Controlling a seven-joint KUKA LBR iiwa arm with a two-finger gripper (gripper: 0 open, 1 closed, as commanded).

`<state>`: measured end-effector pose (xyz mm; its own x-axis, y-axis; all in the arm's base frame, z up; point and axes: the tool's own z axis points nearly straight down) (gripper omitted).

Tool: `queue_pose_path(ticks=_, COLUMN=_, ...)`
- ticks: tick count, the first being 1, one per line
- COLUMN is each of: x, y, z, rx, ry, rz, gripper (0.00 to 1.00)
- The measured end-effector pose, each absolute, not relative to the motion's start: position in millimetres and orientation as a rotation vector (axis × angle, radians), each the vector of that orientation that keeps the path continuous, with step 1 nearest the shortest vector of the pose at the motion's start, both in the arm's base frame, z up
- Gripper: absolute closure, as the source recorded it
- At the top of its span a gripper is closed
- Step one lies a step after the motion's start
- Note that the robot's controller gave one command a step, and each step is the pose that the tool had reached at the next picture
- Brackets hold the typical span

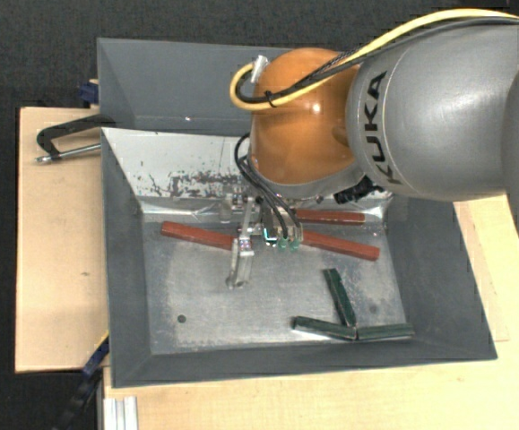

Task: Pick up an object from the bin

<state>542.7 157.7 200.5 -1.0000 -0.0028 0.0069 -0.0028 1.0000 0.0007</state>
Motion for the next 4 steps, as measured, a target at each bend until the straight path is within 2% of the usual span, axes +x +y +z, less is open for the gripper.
queue_pose_path(ticks=1, x=544.5, y=157, z=205, rx=0.002, ry=-3.143, rz=-0.003, gripper=0.0)
queue_pose_path(ticks=2, x=576.3, y=149, z=162, rx=-0.045, ry=-3.152, rz=-0.008, gripper=0.0)
queue_pose_path(ticks=3, x=567.8, y=128, z=91, rx=-0.036, ry=-3.146, rz=-0.004, gripper=0.0)
queue_pose_path(ticks=4, x=573.1, y=123, z=58, rx=-0.041, ry=-3.154, rz=-0.006, gripper=0.0)
